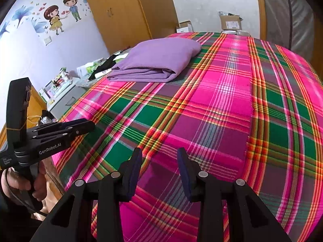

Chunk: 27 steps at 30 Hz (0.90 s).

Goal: Fold clothes

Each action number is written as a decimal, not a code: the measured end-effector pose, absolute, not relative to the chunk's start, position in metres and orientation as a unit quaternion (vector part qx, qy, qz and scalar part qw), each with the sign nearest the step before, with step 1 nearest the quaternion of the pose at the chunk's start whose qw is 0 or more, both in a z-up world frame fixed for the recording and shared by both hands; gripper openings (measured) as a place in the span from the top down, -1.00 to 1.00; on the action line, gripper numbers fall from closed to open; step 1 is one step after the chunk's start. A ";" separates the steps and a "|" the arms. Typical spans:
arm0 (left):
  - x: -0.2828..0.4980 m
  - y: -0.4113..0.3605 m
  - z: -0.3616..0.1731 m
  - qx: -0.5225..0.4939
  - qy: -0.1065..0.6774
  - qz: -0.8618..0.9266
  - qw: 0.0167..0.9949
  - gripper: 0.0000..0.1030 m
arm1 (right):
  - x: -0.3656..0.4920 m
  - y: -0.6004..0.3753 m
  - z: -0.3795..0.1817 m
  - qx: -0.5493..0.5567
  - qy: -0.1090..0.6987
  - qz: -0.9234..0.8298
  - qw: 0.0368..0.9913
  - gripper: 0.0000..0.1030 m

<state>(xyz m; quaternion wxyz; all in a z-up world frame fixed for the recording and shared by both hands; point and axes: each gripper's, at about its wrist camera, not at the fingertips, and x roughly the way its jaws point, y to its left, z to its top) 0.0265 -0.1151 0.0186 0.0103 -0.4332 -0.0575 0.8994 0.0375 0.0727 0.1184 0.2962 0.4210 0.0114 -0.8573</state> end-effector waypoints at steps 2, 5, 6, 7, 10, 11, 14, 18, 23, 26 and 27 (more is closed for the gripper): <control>0.027 -0.114 0.020 -0.432 -0.055 0.900 0.012 0.48 | 0.038 0.072 0.119 0.420 0.012 -0.857 0.297 0.28; 0.026 -0.113 0.018 -0.436 -0.053 0.898 0.009 0.48 | 0.038 0.071 0.118 0.421 0.012 -0.856 0.299 0.28; 0.026 -0.114 0.017 -0.438 -0.054 0.898 0.009 0.48 | 0.038 0.071 0.118 0.422 0.012 -0.856 0.299 0.28; 0.025 -0.114 0.016 -0.439 -0.056 0.897 0.009 0.48 | 0.038 0.071 0.117 0.423 0.012 -0.856 0.299 0.28; 0.025 -0.115 0.014 -0.443 -0.058 0.895 0.008 0.48 | 0.039 0.071 0.116 0.425 0.011 -0.855 0.298 0.28; 0.025 -0.115 0.013 -0.444 -0.057 0.894 0.007 0.48 | 0.038 0.071 0.115 0.426 0.011 -0.854 0.298 0.28; 0.024 -0.114 0.011 -0.445 -0.055 0.894 0.005 0.48 | 0.038 0.071 0.113 0.429 0.010 -0.853 0.297 0.28; 0.023 -0.113 0.011 -0.446 -0.048 0.894 0.001 0.48 | 0.037 0.071 0.110 0.434 0.009 -0.850 0.297 0.27; 0.022 -0.110 0.011 -0.444 -0.048 0.895 0.004 0.38 | 0.037 0.071 0.109 0.436 0.008 -0.849 0.297 0.27; 0.022 -0.108 0.010 -0.442 -0.046 0.896 0.006 0.26 | 0.037 0.071 0.108 0.436 0.008 -0.849 0.298 0.27; 0.022 -0.107 0.010 -0.441 -0.044 0.896 0.006 0.25 | 0.037 0.071 0.108 0.436 0.009 -0.849 0.298 0.27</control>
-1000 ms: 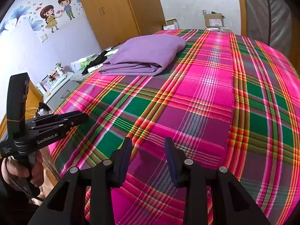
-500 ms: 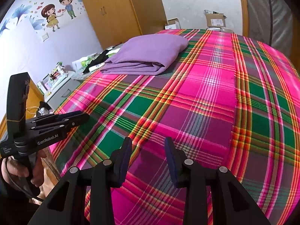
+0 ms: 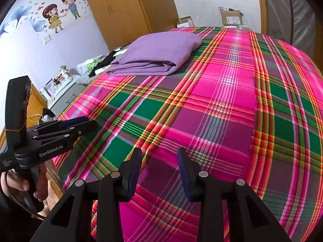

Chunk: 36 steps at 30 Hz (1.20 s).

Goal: Fold clothes

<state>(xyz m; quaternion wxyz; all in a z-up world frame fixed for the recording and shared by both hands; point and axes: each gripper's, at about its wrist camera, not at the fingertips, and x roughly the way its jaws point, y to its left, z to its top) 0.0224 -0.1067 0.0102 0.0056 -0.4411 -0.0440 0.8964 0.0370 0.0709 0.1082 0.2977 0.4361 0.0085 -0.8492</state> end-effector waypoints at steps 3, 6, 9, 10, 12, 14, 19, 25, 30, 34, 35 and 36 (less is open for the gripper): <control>0.023 -0.103 0.010 -0.438 -0.034 0.899 0.001 0.25 | 0.037 0.071 0.108 0.436 0.009 -0.849 0.298 0.26; 0.023 -0.103 0.009 -0.435 -0.033 0.900 -0.002 0.25 | 0.037 0.070 0.108 0.436 0.009 -0.849 0.299 0.23; 0.024 -0.104 0.009 -0.431 -0.037 0.901 -0.002 0.24 | 0.037 0.069 0.108 0.435 0.010 -0.849 0.299 0.21; 0.024 -0.104 0.009 -0.432 -0.037 0.901 -0.001 0.23 | 0.037 0.069 0.108 0.435 0.011 -0.849 0.299 0.21; 0.023 -0.104 0.009 -0.434 -0.036 0.900 0.003 0.18 | 0.038 0.069 0.108 0.435 0.011 -0.850 0.299 0.21; 0.022 -0.101 0.009 -0.437 -0.031 0.899 0.007 0.09 | 0.037 0.068 0.108 0.435 0.012 -0.850 0.298 0.21; 0.022 -0.093 0.007 -0.441 -0.005 0.898 0.005 -0.02 | 0.037 0.068 0.108 0.435 0.014 -0.850 0.297 0.21; 0.021 -0.092 0.007 -0.443 -0.007 0.896 0.011 -0.10 | 0.037 0.068 0.108 0.434 0.015 -0.850 0.298 0.20; 0.022 -0.089 0.007 -0.442 -0.006 0.897 0.008 -0.17 | 0.038 0.068 0.108 0.432 0.015 -0.850 0.300 0.20; 0.021 -0.088 0.007 -0.441 -0.005 0.897 0.009 -0.20 | 0.038 0.069 0.108 0.431 0.015 -0.850 0.301 0.20; 0.021 -0.088 0.007 -0.441 -0.005 0.897 0.010 -0.22 | 0.038 0.068 0.108 0.431 0.015 -0.850 0.301 0.20; 0.020 -0.088 0.007 -0.441 -0.006 0.897 0.010 -0.22 | 0.038 0.068 0.108 0.431 0.015 -0.851 0.301 0.20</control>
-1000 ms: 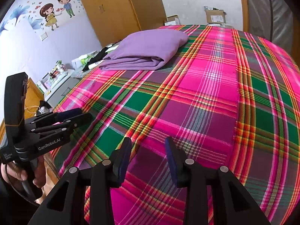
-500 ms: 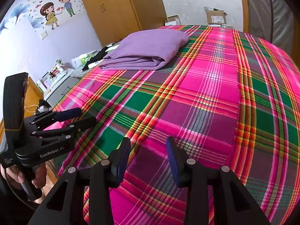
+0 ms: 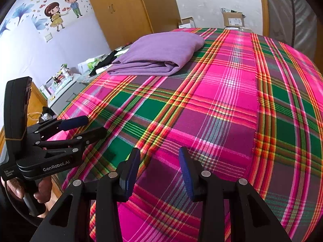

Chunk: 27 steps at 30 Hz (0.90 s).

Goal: Fold clothes

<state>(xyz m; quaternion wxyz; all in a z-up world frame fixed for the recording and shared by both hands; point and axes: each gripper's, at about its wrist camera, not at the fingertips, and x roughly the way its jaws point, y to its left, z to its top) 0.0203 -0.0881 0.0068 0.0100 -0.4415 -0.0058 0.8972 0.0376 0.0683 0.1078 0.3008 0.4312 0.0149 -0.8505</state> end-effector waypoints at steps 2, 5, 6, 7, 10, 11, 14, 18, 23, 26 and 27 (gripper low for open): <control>0.019 -0.088 0.007 -0.442 -0.007 0.897 0.010 -0.23 | 0.038 0.068 0.108 0.431 0.015 -0.851 0.301 0.20; 0.019 -0.088 0.007 -0.442 -0.007 0.897 0.009 -0.23 | 0.038 0.068 0.108 0.431 0.015 -0.851 0.301 0.20; 0.019 -0.088 0.007 -0.442 -0.007 0.897 0.009 -0.24 | 0.038 0.068 0.108 0.431 0.015 -0.851 0.300 0.20; 0.019 -0.088 0.007 -0.442 -0.007 0.897 0.008 -0.24 | 0.038 0.068 0.108 0.431 0.015 -0.851 0.300 0.20; 0.019 -0.087 0.007 -0.442 -0.009 0.897 0.007 -0.25 | 0.038 0.068 0.108 0.431 0.015 -0.851 0.300 0.20; 0.019 -0.087 0.007 -0.442 -0.009 0.897 0.006 -0.26 | 0.038 0.068 0.108 0.430 0.014 -0.851 0.300 0.20; 0.019 -0.087 0.007 -0.441 -0.010 0.897 0.004 -0.27 | 0.038 0.069 0.108 0.430 0.014 -0.851 0.300 0.20; 0.018 -0.087 0.006 -0.440 -0.010 0.898 0.004 -0.27 | 0.038 0.068 0.108 0.430 0.015 -0.851 0.300 0.20; 0.017 -0.087 0.006 -0.440 -0.011 0.898 0.005 -0.28 | 0.038 0.068 0.108 0.430 0.016 -0.852 0.300 0.19; 0.018 -0.087 0.006 -0.438 -0.012 0.899 0.005 -0.28 | 0.038 0.068 0.107 0.429 0.017 -0.852 0.299 0.19; 0.018 -0.087 0.006 -0.438 -0.012 0.899 0.005 -0.28 | 0.038 0.067 0.107 0.429 0.017 -0.852 0.299 0.19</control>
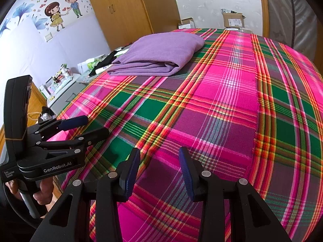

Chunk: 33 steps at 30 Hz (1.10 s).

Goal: Fold clothes

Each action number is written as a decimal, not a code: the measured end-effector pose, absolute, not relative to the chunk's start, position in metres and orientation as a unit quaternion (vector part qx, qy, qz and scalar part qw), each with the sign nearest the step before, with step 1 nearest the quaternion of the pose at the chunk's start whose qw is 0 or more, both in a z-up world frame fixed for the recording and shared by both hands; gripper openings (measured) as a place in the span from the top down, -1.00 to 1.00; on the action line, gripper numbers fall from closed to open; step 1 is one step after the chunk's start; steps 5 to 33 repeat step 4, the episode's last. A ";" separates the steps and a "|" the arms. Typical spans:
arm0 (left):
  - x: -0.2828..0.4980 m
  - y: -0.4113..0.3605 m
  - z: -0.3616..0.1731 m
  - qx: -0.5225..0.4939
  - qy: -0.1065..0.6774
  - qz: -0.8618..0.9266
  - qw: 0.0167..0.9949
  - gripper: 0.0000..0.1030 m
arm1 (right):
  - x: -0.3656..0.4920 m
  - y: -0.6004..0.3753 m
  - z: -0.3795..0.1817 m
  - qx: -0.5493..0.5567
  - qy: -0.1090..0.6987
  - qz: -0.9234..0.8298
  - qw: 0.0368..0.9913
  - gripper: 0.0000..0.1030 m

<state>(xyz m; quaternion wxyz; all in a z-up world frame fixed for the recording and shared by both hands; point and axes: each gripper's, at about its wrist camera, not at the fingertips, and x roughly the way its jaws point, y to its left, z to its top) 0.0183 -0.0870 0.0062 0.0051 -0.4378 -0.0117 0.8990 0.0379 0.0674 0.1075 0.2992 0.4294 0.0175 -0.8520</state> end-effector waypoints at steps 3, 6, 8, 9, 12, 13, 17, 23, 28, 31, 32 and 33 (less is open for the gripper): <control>0.019 -0.088 0.006 -0.436 -0.012 0.900 0.006 -0.28 | 0.038 0.067 0.108 0.429 0.018 -0.852 0.299 0.18; 0.019 -0.088 0.006 -0.435 -0.012 0.900 0.006 -0.28 | 0.038 0.067 0.108 0.429 0.018 -0.852 0.299 0.18; 0.019 -0.088 0.006 -0.435 -0.012 0.900 0.006 -0.28 | 0.038 0.067 0.108 0.429 0.018 -0.852 0.299 0.18; 0.019 -0.088 0.006 -0.435 -0.012 0.900 0.006 -0.28 | 0.038 0.067 0.108 0.429 0.018 -0.852 0.299 0.18; 0.019 -0.088 0.006 -0.435 -0.012 0.900 0.006 -0.28 | 0.038 0.067 0.108 0.429 0.018 -0.852 0.299 0.18; 0.019 -0.088 0.006 -0.435 -0.012 0.900 0.006 -0.28 | 0.038 0.067 0.108 0.429 0.018 -0.852 0.299 0.18; 0.019 -0.088 0.006 -0.435 -0.012 0.900 0.006 -0.28 | 0.038 0.067 0.108 0.429 0.018 -0.852 0.299 0.18; 0.019 -0.088 0.006 -0.435 -0.012 0.900 0.006 -0.28 | 0.038 0.067 0.108 0.429 0.018 -0.852 0.299 0.18; 0.019 -0.088 0.006 -0.435 -0.012 0.900 0.006 -0.28 | 0.038 0.067 0.108 0.429 0.018 -0.852 0.299 0.18; 0.019 -0.088 0.006 -0.435 -0.012 0.900 0.006 -0.28 | 0.038 0.067 0.108 0.429 0.018 -0.852 0.299 0.18; 0.019 -0.088 0.006 -0.435 -0.012 0.900 0.006 -0.28 | 0.038 0.067 0.108 0.429 0.018 -0.852 0.299 0.18; 0.019 -0.088 0.006 -0.435 -0.012 0.900 0.006 -0.28 | 0.038 0.067 0.108 0.429 0.018 -0.852 0.299 0.18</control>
